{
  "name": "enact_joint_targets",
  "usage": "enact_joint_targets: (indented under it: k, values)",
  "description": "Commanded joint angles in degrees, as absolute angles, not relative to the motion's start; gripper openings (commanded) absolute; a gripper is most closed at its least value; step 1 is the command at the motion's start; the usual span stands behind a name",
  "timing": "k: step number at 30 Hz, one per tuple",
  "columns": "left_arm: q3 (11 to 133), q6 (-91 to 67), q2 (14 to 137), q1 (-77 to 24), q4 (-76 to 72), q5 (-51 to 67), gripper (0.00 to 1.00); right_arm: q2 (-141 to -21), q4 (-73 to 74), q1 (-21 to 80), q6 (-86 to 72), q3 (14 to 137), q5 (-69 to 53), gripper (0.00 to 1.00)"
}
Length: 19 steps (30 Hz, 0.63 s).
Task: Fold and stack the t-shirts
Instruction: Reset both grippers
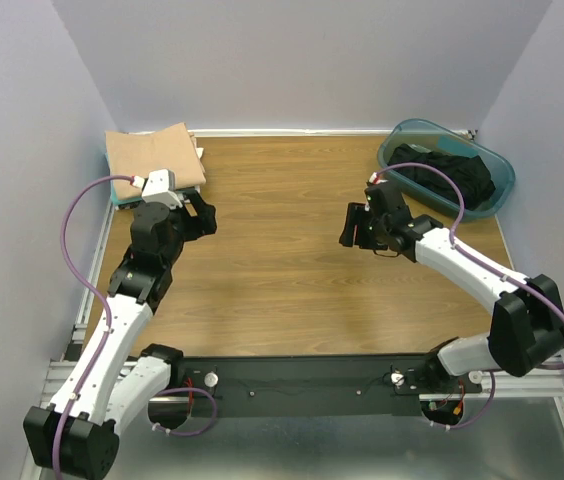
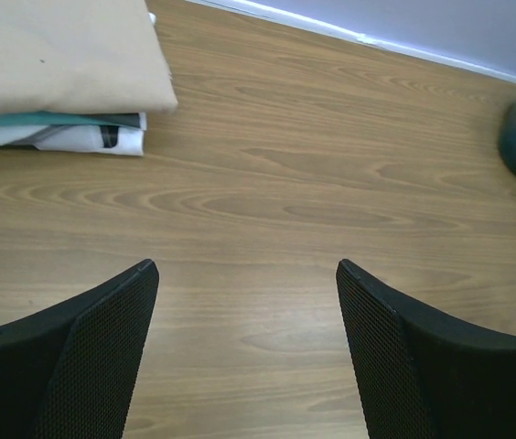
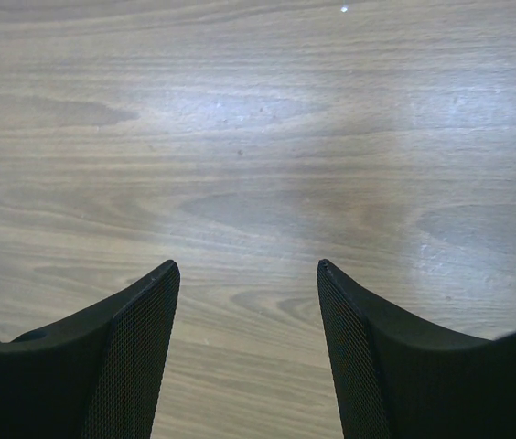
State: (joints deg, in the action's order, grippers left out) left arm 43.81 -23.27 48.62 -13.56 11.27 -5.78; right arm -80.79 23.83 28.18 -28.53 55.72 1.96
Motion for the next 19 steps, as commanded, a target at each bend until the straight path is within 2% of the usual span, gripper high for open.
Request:
enact_joint_targets:
  k: [1,19]
  values:
    - [40.70,-28.21,45.71,-15.64,9.93,-9.05,0.86,-78.31,19.96,28.56,-29.79,53.18,7.20,0.69]
    - [37.62,-27.42,43.07,-16.88,8.79,-10.89,0.92,-75.06,15.12,28.56,-32.61,48.08,8.88,0.69]
